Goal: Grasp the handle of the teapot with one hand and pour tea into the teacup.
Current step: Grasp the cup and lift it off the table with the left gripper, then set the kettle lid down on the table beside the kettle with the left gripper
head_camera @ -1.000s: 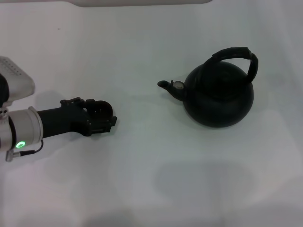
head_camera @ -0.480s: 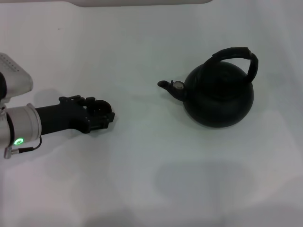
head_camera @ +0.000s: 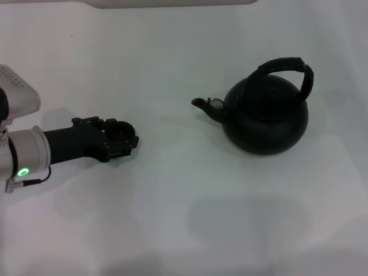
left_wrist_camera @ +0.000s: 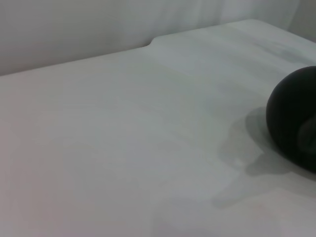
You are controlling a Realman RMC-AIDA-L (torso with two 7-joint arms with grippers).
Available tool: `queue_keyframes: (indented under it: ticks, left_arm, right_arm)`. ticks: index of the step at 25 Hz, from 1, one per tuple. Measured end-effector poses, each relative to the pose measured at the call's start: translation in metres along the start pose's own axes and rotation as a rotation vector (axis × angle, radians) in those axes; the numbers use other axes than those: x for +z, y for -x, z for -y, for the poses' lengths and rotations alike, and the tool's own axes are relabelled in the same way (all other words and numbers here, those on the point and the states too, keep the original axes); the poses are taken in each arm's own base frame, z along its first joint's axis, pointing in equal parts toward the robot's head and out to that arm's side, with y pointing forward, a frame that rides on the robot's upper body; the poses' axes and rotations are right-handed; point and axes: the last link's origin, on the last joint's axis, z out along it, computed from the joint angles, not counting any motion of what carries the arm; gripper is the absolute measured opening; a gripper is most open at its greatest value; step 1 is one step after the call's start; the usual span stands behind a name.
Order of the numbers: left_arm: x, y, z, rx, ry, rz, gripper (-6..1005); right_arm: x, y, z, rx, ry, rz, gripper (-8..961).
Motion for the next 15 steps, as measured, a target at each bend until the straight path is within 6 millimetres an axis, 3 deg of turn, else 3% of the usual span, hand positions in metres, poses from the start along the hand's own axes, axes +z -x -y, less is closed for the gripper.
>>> queue_keyframes:
  ticks: [7, 15]
  left_arm:
    - [0.001, -0.003, -0.001, 0.029, 0.003, -0.005, 696]
    - [0.004, -0.034, -0.003, 0.172, 0.011, -0.06, 696]
  right_arm:
    - [-0.001, -0.001, 0.0, 0.003, -0.002, -0.004, 583]
    - [0.0, -0.001, 0.0, 0.003, -0.001, -0.005, 584]
